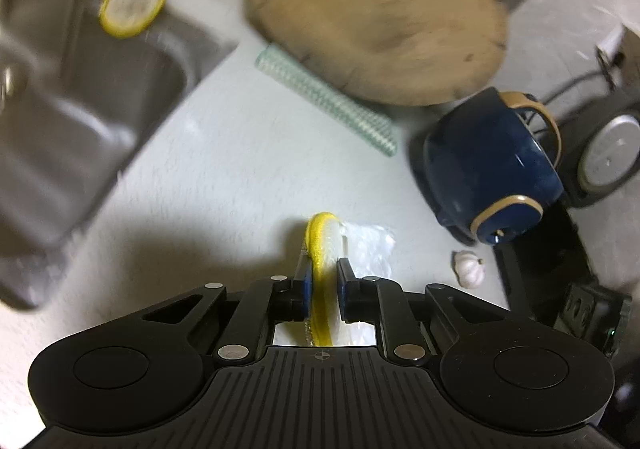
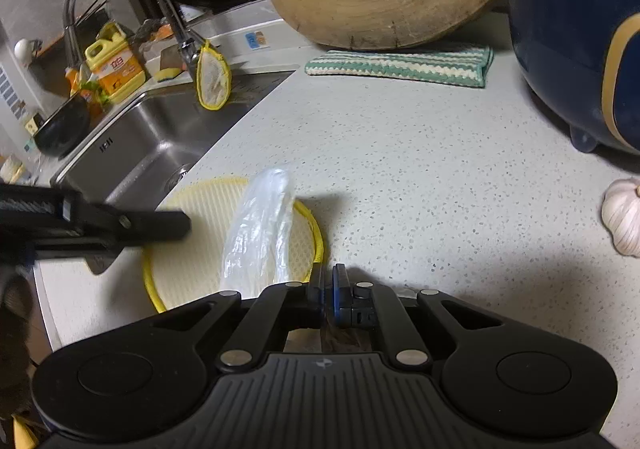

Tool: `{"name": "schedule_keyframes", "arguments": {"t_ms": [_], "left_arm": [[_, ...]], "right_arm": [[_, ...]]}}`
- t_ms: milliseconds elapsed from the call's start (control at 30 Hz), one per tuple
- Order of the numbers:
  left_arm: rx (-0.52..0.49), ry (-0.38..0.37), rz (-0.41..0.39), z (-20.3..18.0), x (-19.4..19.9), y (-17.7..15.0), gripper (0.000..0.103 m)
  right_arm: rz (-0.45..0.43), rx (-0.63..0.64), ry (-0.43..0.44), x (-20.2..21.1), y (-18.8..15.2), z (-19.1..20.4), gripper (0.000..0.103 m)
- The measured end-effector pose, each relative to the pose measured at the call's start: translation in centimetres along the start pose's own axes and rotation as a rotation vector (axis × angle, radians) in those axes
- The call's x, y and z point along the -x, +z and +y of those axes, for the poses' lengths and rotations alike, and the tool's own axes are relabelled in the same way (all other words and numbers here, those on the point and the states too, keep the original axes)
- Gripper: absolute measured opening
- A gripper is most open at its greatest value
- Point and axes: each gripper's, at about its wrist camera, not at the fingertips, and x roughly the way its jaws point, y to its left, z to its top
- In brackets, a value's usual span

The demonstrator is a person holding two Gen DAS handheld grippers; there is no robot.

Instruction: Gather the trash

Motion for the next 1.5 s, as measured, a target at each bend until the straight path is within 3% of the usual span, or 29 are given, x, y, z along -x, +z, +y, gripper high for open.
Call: {"name": "schedule_keyframes", "arguments": {"t_ms": [167,200,300,333,533,700,900,1133,1333,1367,1433,1500], "left_arm": [[-0.142,0.078,-0.041,-2.2,1.1,-0.5,0.015],[-0.153,0.086,-0.045,-2.3,1.3,-0.6,0.015],[-0.176,0.102,-0.056,-2.4,2.3,-0.8,0.015],[-0.179,0.103,-0.058,-2.3,2.6,-0.8,0.015],[-0.174,0.084,-0.079,-1.5,4.6,-1.2,0.015],[-0.151,0.048,-0.111,-0.5,7.3,-1.7,0.015],[-0.126,-0.002,-0.137,0.7,10.5,-2.5,0.015],[-0.120,-0.051,-0.113,2.7,13.2,-4.2,0.015],[-0.082,-0.012,-0.064,4.6,13.1,-4.3,0.015],[-0.084,-0.004,-0.060,4.7,13.0,-4.2,0.015],[-0.089,-0.001,-0.052,4.7,12.9,-4.1,0.015],[-0.086,-0.021,-0.040,4.8,12.9,-4.1,0.015]], "right_arm": [[-0.069,0.118,-0.074,2.6,-0.5,1.4,0.007],[-0.082,0.148,-0.096,3.3,-0.7,1.8,0.015],[-0.112,0.214,-0.157,5.2,-2.0,2.3,0.062],[-0.112,0.232,-0.172,5.6,-2.5,2.4,0.066],[-0.080,0.216,-0.190,6.3,-5.2,2.6,0.066],[-0.106,0.146,-0.191,7.3,-5.7,2.6,0.066],[-0.149,0.186,-0.206,9.0,-7.2,3.7,0.069],[-0.082,0.139,-0.236,6.7,-7.9,3.5,0.074],[-0.097,0.080,-0.253,6.1,-7.7,3.3,0.075],[-0.098,0.070,-0.250,6.2,-7.7,3.3,0.073],[-0.095,0.052,-0.226,6.6,-8.0,3.5,0.051],[-0.098,0.049,-0.227,7.1,-8.1,4.0,0.037]]}}
